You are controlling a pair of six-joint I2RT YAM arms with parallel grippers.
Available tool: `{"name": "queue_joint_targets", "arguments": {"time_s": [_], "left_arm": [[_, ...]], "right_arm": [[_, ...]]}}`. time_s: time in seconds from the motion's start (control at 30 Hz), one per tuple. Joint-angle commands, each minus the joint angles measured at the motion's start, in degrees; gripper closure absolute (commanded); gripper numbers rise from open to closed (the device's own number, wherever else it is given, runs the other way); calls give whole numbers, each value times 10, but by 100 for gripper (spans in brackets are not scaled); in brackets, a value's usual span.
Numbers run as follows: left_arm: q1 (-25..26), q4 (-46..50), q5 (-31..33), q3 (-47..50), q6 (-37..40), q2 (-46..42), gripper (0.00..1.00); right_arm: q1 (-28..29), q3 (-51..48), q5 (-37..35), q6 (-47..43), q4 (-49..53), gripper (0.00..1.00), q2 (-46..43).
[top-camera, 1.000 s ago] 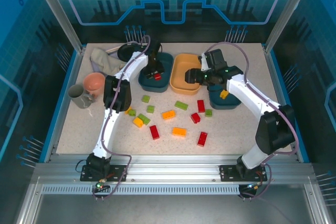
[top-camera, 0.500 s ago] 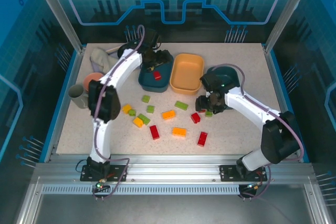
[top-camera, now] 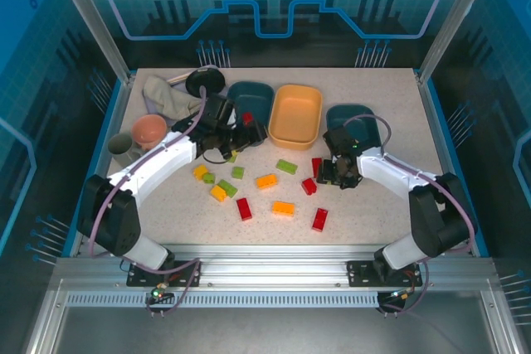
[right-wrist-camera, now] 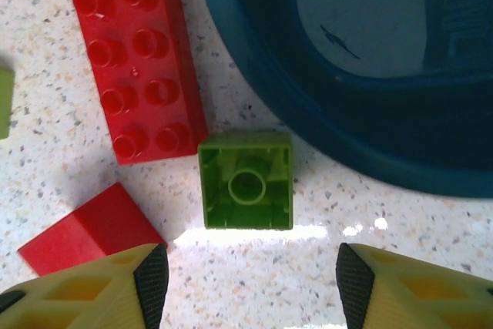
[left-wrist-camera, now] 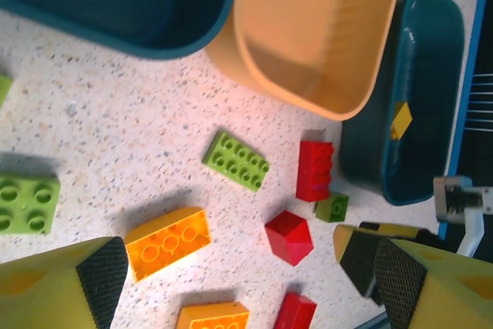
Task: Sort the legos into containers by color
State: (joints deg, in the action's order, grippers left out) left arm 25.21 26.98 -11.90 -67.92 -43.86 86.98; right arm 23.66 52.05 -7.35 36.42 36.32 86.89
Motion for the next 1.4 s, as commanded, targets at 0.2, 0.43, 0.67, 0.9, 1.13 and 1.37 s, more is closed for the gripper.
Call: {"name": "queue_joint_targets", "arguments": {"time_s": [0.2,0.43,0.67,0.9,1.13,1.37], "left_arm": [[13,-82,-31,102,-37,-112,12],[16,-75,-27,125,-44,-137,13],[21,-74,-17,129,-41,-141,13],[26,-63,27,114,-44,-173,13],[25,-22,74,38,-27,-138,12],[17,44,96,-8,-48,-78,13]], "right_arm": [[-8,17,-13,-5,-38,45,56],[-9,21,-32,-14,-44,57,84],[4,16,-48,-25,-41,70,75],[68,43,-46,-26,49,73,-14],[89,213,-42,-57,87,73,27],[37,489,-9,-75,127,71,288]]}}
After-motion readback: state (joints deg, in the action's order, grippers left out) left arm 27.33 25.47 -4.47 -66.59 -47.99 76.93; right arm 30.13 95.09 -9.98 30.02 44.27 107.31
